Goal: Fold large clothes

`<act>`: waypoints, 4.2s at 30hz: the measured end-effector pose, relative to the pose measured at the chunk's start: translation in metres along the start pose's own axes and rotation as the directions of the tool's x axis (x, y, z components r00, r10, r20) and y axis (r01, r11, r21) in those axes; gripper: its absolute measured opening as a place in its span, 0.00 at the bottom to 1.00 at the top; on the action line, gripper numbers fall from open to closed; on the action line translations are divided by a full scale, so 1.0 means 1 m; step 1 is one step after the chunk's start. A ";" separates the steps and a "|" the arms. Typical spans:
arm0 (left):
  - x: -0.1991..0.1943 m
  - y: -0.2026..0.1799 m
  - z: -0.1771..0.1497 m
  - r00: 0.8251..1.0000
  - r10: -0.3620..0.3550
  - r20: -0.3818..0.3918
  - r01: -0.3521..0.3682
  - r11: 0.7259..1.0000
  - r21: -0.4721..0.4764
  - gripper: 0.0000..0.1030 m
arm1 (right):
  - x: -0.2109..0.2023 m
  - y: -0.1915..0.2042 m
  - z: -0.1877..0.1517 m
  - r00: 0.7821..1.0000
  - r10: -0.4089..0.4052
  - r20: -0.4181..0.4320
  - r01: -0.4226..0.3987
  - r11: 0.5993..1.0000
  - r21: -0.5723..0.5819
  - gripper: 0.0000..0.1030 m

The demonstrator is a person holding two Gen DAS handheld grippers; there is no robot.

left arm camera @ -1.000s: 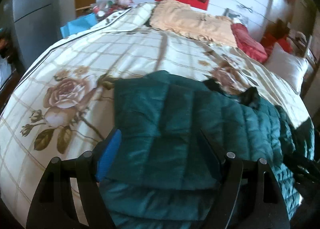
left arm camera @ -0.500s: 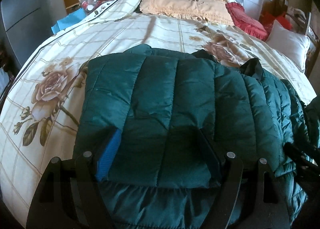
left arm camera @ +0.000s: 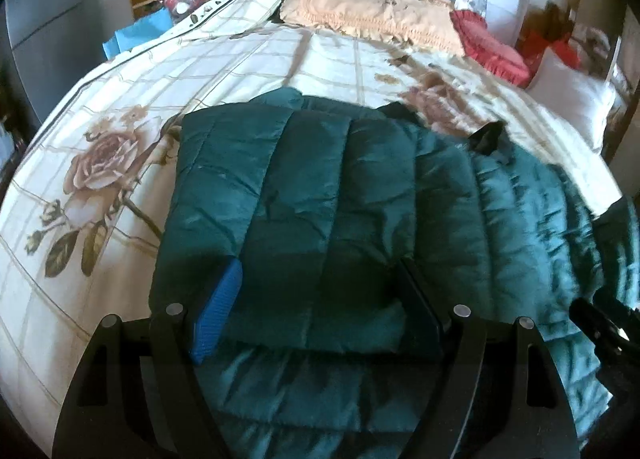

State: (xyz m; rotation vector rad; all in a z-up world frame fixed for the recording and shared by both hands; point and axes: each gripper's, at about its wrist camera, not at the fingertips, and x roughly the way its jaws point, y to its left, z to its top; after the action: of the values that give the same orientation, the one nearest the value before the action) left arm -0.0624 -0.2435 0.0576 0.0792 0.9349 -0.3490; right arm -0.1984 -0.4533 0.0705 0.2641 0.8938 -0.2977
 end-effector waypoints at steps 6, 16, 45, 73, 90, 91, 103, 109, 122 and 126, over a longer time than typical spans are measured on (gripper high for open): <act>-0.012 -0.012 -0.001 1.000 -0.022 0.001 0.022 0.999 0.027 0.76 | -0.061 -0.015 0.005 0.993 0.036 0.109 -0.037 0.999 0.003 0.70; -0.022 -0.023 -0.005 0.999 -0.039 0.016 0.038 0.998 0.045 0.76 | -0.102 -0.111 0.016 0.953 -0.253 0.168 0.237 0.965 0.110 0.72; -0.023 -0.030 -0.013 0.997 -0.073 -0.018 0.074 0.996 0.046 0.76 | -0.065 -0.209 0.003 0.925 -0.379 0.021 0.375 0.920 0.114 0.87; -0.051 0.018 -0.006 0.996 -0.090 0.029 0.090 0.996 -0.027 0.76 | -0.136 -0.103 0.073 0.914 0.334 0.230 -0.381 0.901 0.205 0.14; -0.061 0.101 -0.009 0.997 -0.065 0.045 0.072 0.983 -0.168 0.76 | 0.000 0.094 0.093 0.798 0.599 -0.065 -0.586 0.797 0.148 0.14; -0.061 0.104 -0.009 0.997 -0.067 0.044 0.074 0.981 -0.177 0.76 | 0.010 0.103 0.090 0.793 0.604 -0.084 -0.589 0.794 0.149 0.14; -0.057 0.107 -0.007 0.987 -0.149 0.054 0.158 0.960 -0.231 0.76 | 0.029 0.117 0.069 0.782 0.607 -0.140 -0.585 0.793 0.171 0.74; -0.048 0.071 0.001 0.981 -0.190 0.034 0.193 0.960 -0.202 0.76 | -0.031 0.077 0.067 0.850 0.524 -0.052 -0.523 0.852 0.040 0.74; -0.007 0.009 0.007 0.986 -0.169 -0.006 0.166 0.975 -0.148 0.72 | -0.088 -0.029 0.028 0.919 0.393 0.028 -0.394 0.917 0.061 0.75; -0.011 -0.001 0.012 0.987 -0.160 0.010 0.160 0.982 -0.099 0.37 | -0.094 -0.049 0.020 0.934 0.354 0.048 -0.357 0.931 0.073 0.75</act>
State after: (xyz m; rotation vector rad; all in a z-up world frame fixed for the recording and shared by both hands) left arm -0.0594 -0.2438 0.0732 -0.0878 0.9578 -0.4503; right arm -0.2571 -0.4922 0.1520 0.4883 0.7842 -0.0006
